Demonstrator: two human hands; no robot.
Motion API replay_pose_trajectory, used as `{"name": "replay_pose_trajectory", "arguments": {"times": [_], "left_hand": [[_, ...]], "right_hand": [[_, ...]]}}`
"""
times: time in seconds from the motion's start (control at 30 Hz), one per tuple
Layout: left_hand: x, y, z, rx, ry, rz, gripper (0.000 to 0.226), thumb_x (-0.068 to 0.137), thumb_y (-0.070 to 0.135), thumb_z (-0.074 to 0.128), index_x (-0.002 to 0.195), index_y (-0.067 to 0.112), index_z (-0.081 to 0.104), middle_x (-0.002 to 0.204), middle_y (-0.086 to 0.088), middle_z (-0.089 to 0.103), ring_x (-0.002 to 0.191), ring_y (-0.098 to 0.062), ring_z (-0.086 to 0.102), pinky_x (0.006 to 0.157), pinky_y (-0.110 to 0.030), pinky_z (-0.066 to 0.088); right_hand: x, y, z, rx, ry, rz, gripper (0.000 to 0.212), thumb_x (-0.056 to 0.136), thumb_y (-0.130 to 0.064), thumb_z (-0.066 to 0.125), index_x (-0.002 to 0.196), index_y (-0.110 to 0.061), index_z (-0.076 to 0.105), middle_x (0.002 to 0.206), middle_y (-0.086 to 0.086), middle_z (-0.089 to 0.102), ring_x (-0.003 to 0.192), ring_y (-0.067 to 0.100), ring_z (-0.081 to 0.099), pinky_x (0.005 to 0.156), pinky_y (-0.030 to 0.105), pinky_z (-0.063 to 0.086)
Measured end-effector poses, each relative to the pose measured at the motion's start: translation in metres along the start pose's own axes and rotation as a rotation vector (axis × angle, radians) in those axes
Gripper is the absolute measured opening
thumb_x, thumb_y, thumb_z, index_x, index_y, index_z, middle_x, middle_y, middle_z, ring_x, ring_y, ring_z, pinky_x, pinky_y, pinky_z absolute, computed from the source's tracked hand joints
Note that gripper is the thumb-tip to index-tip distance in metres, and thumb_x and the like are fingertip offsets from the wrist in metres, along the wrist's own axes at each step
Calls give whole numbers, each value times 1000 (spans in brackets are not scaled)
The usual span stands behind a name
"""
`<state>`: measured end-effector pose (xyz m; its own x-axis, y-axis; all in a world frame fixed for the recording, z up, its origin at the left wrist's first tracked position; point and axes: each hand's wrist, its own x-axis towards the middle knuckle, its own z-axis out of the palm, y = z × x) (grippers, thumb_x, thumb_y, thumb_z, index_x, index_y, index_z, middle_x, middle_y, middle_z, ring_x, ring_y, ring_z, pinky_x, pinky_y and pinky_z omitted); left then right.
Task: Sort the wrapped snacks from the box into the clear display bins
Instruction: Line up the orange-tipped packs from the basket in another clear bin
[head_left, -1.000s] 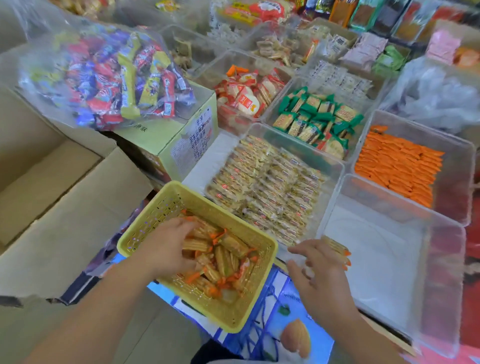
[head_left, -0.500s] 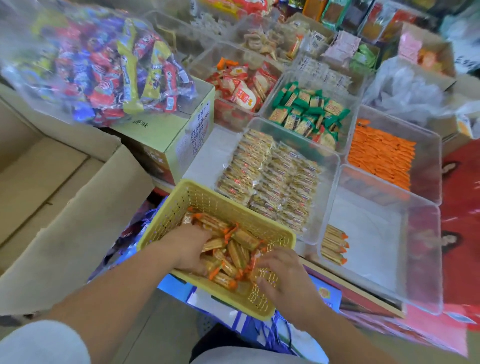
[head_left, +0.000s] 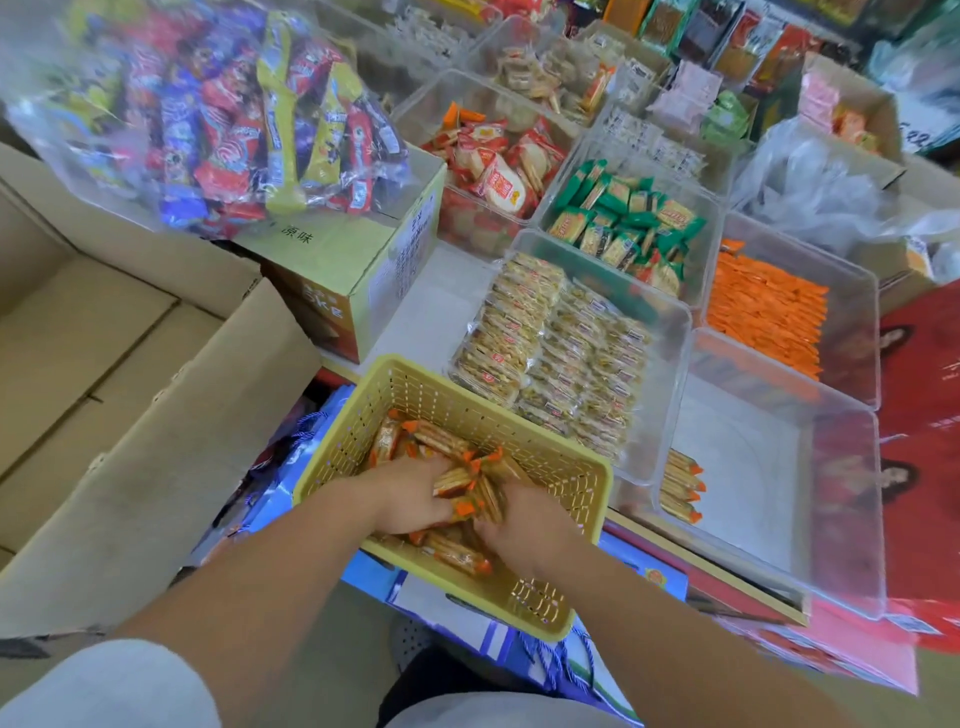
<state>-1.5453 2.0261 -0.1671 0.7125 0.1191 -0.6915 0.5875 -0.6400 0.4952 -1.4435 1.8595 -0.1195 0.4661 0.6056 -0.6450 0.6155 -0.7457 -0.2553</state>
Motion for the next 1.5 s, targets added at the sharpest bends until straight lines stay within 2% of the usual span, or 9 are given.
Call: {"name": "replay_pose_trajectory", "arguments": {"times": [0.2, 0.33, 0.47, 0.73, 0.9, 1.07, 1.17, 1.37, 1.5], "left_hand": [[2, 0, 3, 69, -30, 23, 117, 72, 58, 82, 162, 25, 16, 161, -7, 38, 142, -32, 44, 105, -39, 45], [4, 1, 4, 169, 52, 42, 98, 81, 47, 79, 159, 25, 24, 150, -9, 52, 130, -33, 55, 95, -39, 51], [-1, 1, -1, 159, 105, 55, 74, 88, 40, 69, 152, 21, 37, 139, -10, 58, 120, -31, 59, 86, -36, 50], [-46, 12, -25, -330, 304, 110, 33, 77, 30, 79, 107, 29, 66, 95, 8, 70, 86, -15, 68, 78, -37, 57], [-89, 36, -18, -875, 421, 157, 34, 70, 33, 75, 104, 39, 73, 98, 6, 76, 90, -13, 73, 79, -31, 58], [-101, 78, 16, -1425, 509, -15, 36, 64, 33, 72, 98, 23, 76, 86, -1, 79, 83, -24, 71, 72, -39, 57], [-96, 108, 36, -1445, 474, -73, 28, 73, 38, 74, 95, 21, 71, 77, 1, 77, 78, -21, 73, 71, -40, 55], [-76, 174, 43, -1311, 495, 60, 16, 91, 38, 66, 102, 36, 76, 100, -2, 79, 92, -21, 75, 82, -41, 56], [-58, 221, 55, -1203, 631, 28, 18, 104, 22, 57, 107, 32, 72, 105, 5, 78, 100, -14, 72, 92, -40, 54]], "right_hand": [[27, 2, 17, 18, -110, 133, 66, 85, -52, 68, 134, -12, 49, 124, 11, 59, 108, 27, 59, 88, 34, 50], [32, 4, 28, 1, -23, 126, 66, 86, -45, 69, 139, -11, 45, 137, 13, 53, 119, 30, 57, 98, 37, 50], [30, -3, 25, 17, 2, 150, 49, 88, -41, 65, 125, -11, 53, 121, 12, 64, 106, 29, 63, 81, 33, 53], [-18, -11, -12, 667, 60, 106, 33, 69, -47, 70, 94, -26, 68, 87, -2, 72, 70, 10, 69, 54, 25, 56], [-58, 7, -36, 986, 0, 58, 45, 65, -34, 62, 109, -28, 71, 98, -5, 76, 87, 12, 72, 80, 35, 59], [-88, 40, -49, 1491, -90, 0, 48, 72, -22, 56, 113, -2, 68, 97, 19, 67, 80, 27, 65, 64, 34, 54], [-100, 57, -54, 1600, -134, -76, 49, 77, -24, 53, 115, 5, 65, 99, 19, 68, 75, 23, 65, 62, 28, 54], [-95, 92, -62, 1489, -67, -86, 45, 80, -39, 48, 102, -11, 76, 93, 10, 75, 80, 16, 71, 68, 25, 54], [-88, 128, -73, 1489, -128, 15, 54, 84, -47, 45, 120, -17, 72, 111, 8, 76, 102, 20, 72, 89, 39, 48]]}}
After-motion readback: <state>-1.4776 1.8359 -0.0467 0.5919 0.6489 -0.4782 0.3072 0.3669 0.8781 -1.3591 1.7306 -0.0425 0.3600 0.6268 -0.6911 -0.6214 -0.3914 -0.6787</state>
